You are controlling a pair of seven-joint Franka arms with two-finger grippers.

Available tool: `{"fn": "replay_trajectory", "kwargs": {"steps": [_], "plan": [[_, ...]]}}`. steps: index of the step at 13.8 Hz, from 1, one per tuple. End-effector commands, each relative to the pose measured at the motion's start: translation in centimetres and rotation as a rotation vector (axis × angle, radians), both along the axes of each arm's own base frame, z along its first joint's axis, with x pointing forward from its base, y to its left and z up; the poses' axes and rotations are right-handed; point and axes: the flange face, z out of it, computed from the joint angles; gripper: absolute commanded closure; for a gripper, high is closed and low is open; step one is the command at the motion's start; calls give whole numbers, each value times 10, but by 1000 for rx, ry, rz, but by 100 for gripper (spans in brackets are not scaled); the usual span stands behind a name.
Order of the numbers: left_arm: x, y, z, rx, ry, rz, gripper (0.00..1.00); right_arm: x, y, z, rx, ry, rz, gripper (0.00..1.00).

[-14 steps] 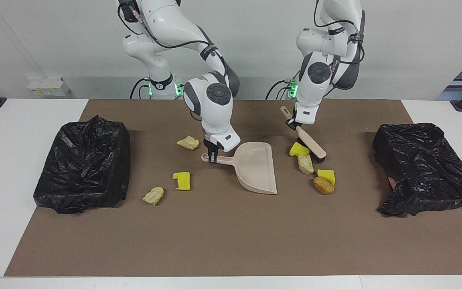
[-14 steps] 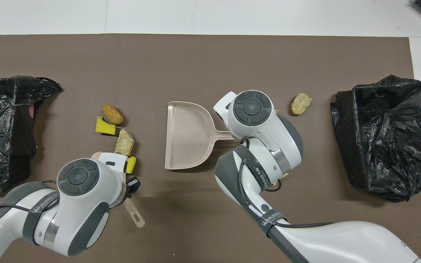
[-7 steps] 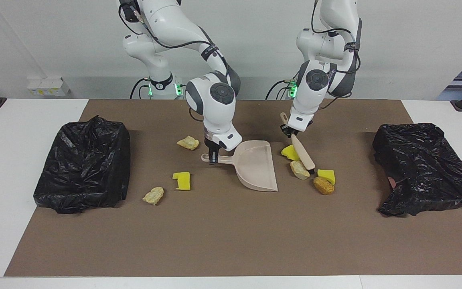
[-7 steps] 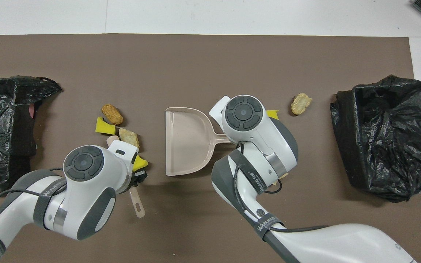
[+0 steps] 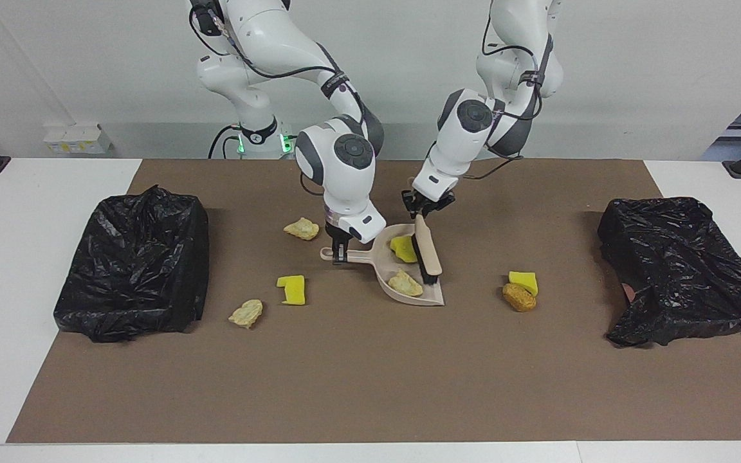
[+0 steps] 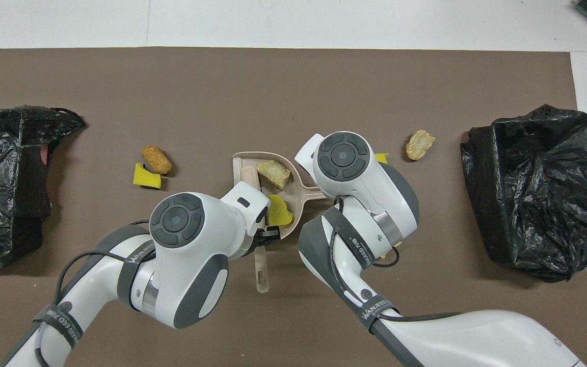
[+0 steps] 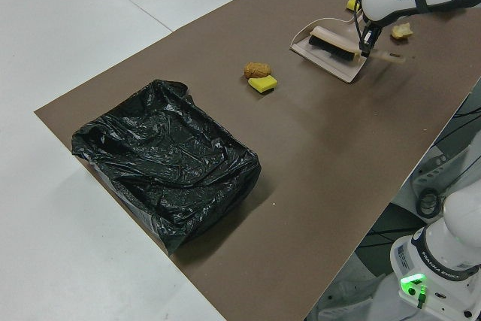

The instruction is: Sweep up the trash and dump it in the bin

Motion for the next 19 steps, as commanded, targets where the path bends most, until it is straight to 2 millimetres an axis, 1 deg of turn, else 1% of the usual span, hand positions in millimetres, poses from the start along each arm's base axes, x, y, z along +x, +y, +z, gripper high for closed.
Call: {"fn": "replay_trajectory", "kwargs": {"steps": [1, 3, 4, 6, 7, 8, 10, 12, 14, 15, 16, 17, 18, 19], "plan": [[21, 7, 15, 16, 45, 17, 100, 3, -11, -2, -20, 0, 33, 100], [37, 49, 16, 84, 76, 46, 100, 4, -11, -3, -19, -1, 33, 100], [38, 57, 18, 130, 59, 24, 100, 4, -13, -3, -20, 0, 31, 100], [46, 80, 17, 260, 27, -21, 100, 5, -15, -3, -24, 7, 28, 100], [52, 92, 17, 289, 18, -16, 100, 5, -15, -3, -19, 5, 19, 100], [60, 110, 16, 311, 15, -2, 100, 7, -14, -1, -12, 0, 15, 100], [78, 156, 12, 338, 16, 40, 100, 7, -16, -3, -16, 4, 19, 100], [96, 209, 8, 335, 17, 51, 100, 8, -15, -2, -12, 0, 16, 100], [109, 251, 6, 316, -12, 27, 100, 9, -18, -3, -11, -1, 10, 100], [109, 264, -1, 310, -16, 9, 100, 10, -18, -5, -10, -1, 9, 100], [105, 267, -11, 309, -14, -1, 100, 11, -18, -4, -9, -3, 9, 100], [102, 263, -20, 305, -19, -9, 100, 13, -23, -5, -7, -6, 1, 100], [97, 258, -32, 303, -22, -19, 100, 15, -25, -5, -4, -9, -3, 100], [95, 248, -36, 299, -38, -35, 100, 16, -25, -5, -3, -12, -4, 100]]}}
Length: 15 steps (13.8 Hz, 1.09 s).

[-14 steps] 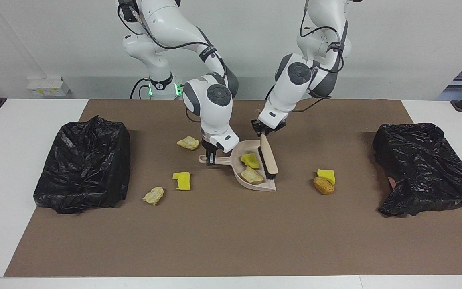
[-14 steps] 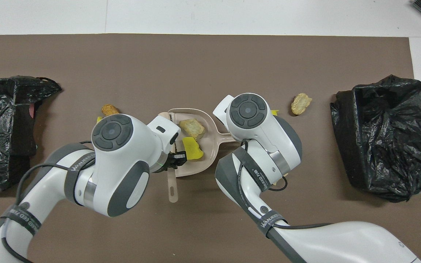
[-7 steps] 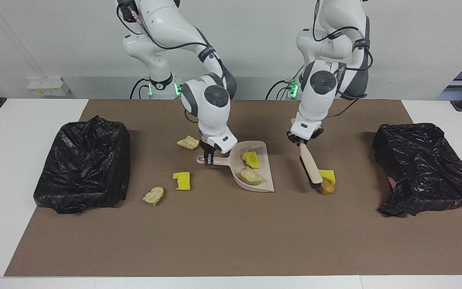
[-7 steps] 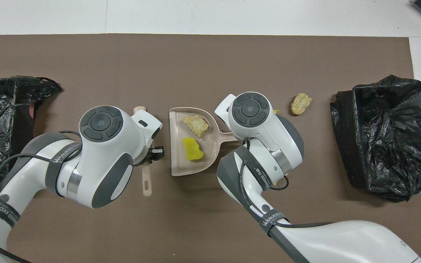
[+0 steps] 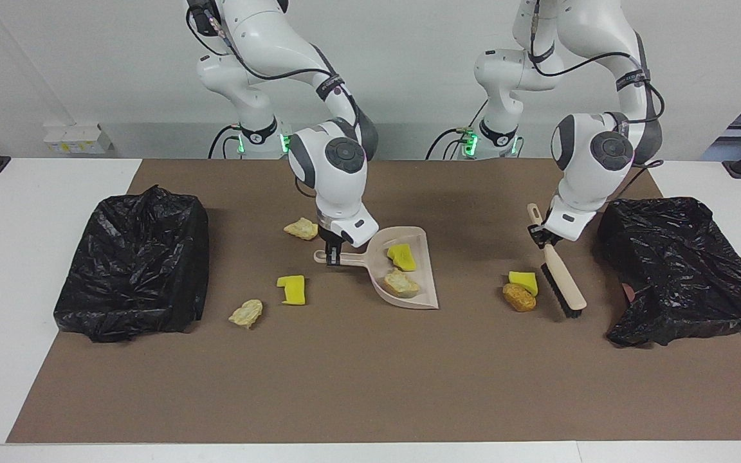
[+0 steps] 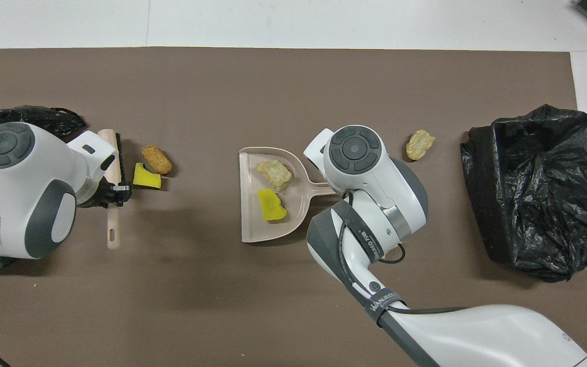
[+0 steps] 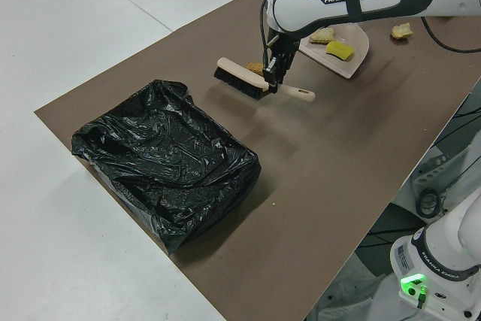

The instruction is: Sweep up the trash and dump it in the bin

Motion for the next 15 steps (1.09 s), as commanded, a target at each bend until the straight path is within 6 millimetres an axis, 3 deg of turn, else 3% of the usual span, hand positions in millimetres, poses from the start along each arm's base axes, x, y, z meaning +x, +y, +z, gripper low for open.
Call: {"fn": "replay_trajectory", "kwargs": {"steps": [1, 6, 9, 12, 15], "plan": [[-13, -38, -13, 5, -26, -84, 100, 6, -7, -5, -3, -10, 21, 100], [-51, -150, -18, -43, -15, -220, 100, 10, -13, -6, 2, -17, 15, 100], [-74, -202, -17, -124, -9, -242, 100, 10, -13, -7, 2, -16, 15, 100], [-101, -260, -6, -258, 5, -163, 100, 11, -13, -6, 2, -16, 19, 100], [-94, -262, 2, -247, 23, -100, 100, 11, -13, -7, 1, -16, 23, 100]]}}
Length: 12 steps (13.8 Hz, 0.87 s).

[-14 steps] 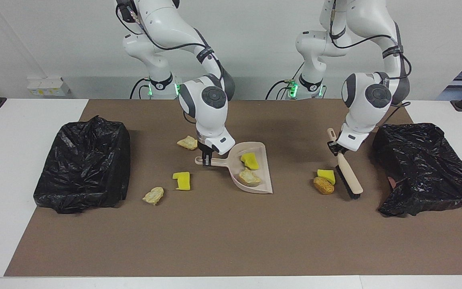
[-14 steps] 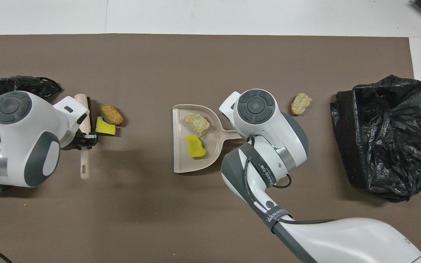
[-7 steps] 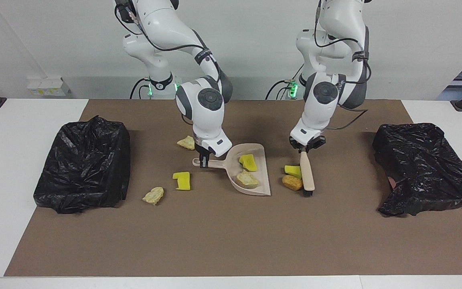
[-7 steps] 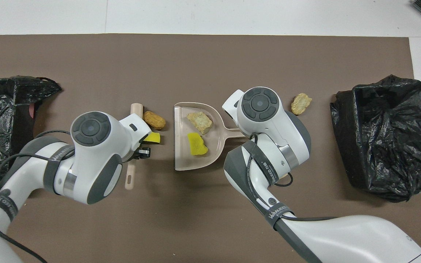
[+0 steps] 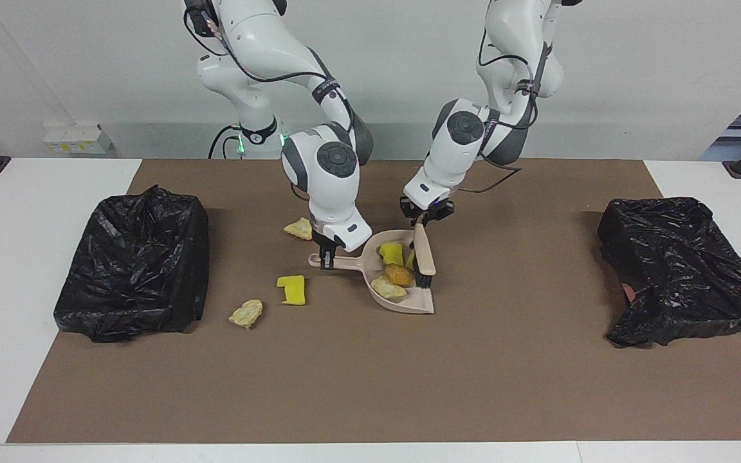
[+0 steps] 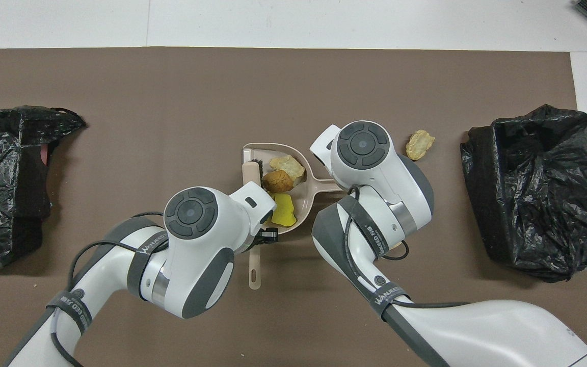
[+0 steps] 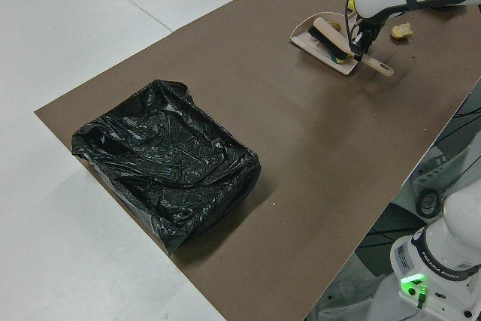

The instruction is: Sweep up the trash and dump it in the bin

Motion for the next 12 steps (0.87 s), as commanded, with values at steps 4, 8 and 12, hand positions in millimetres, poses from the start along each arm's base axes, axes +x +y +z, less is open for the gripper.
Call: {"fn": "replay_trajectory", "kwargs": {"steps": [4, 8, 12], "plan": [[21, 55, 42, 20, 104, 105, 100, 14, -16, 3, 5, -19, 55, 100], [3, 73, 50, 62, 185, 187, 100, 31, -43, 13, 35, -21, 31, 100], [3, 83, 26, 66, 178, 218, 100, 25, -37, 10, 40, -5, 56, 100]]}}
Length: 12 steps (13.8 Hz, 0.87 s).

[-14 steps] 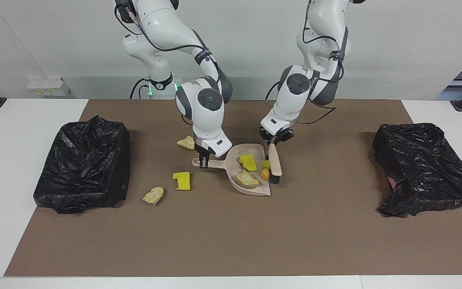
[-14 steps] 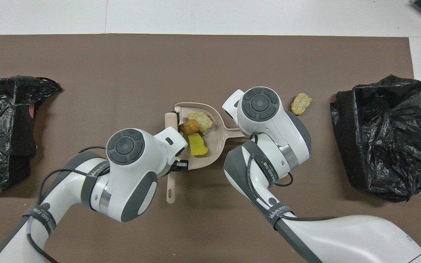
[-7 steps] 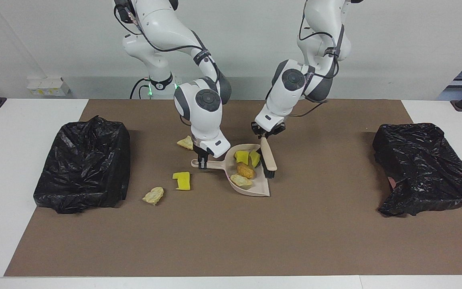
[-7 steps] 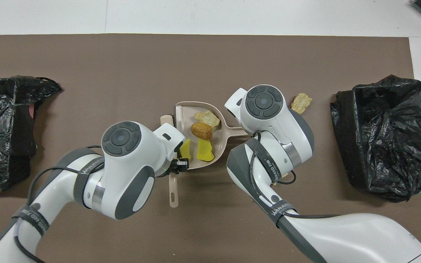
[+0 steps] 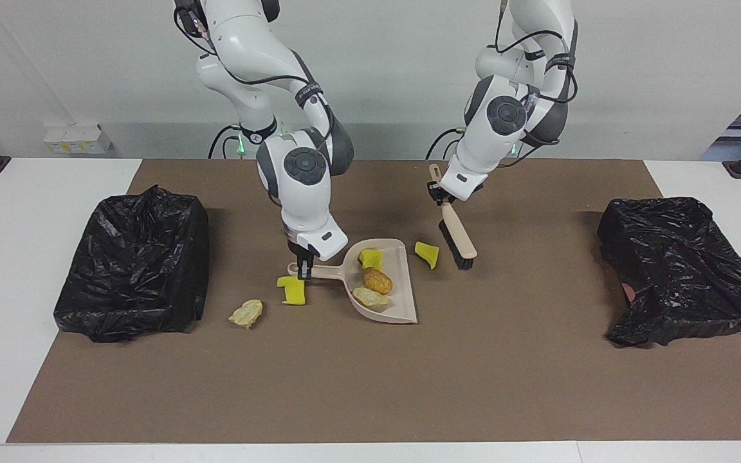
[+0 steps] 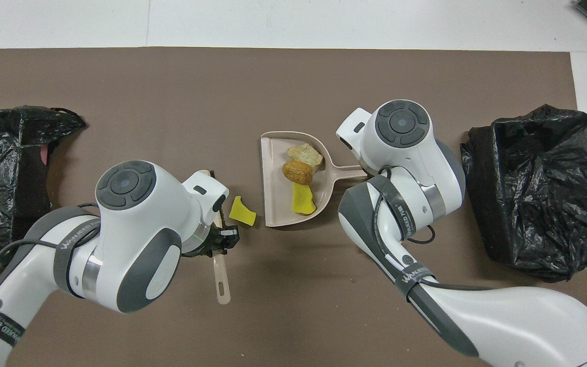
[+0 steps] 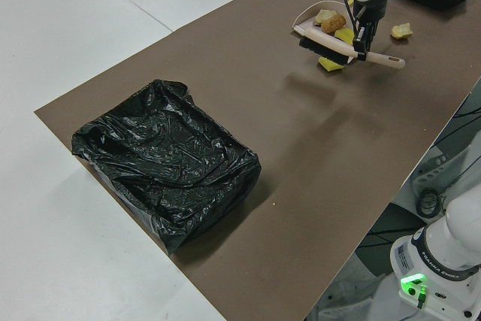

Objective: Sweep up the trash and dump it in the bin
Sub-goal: 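Sweep more pieces into the dustpan with the left gripper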

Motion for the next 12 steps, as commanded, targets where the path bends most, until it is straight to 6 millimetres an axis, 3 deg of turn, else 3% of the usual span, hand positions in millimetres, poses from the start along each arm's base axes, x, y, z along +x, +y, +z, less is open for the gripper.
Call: {"fn": "replay_trajectory", "kwargs": {"steps": [1, 3, 6, 8, 12], "plan": [[-6, 12, -26, -2, -12, 54, 100, -5, 11, -1, 10, 9, 64, 100], [-12, 15, -33, 11, -4, 109, 100, -12, 15, -3, -10, 14, 104, 100], [-20, -3, -32, 3, 5, 185, 100, -14, 14, -8, -30, 16, 116, 100], [-29, -36, -50, -31, -3, 159, 100, -14, 13, -9, -29, 15, 120, 100], [-54, -85, -45, -137, 26, 165, 100, -12, 11, -9, -29, 16, 118, 100]]}}
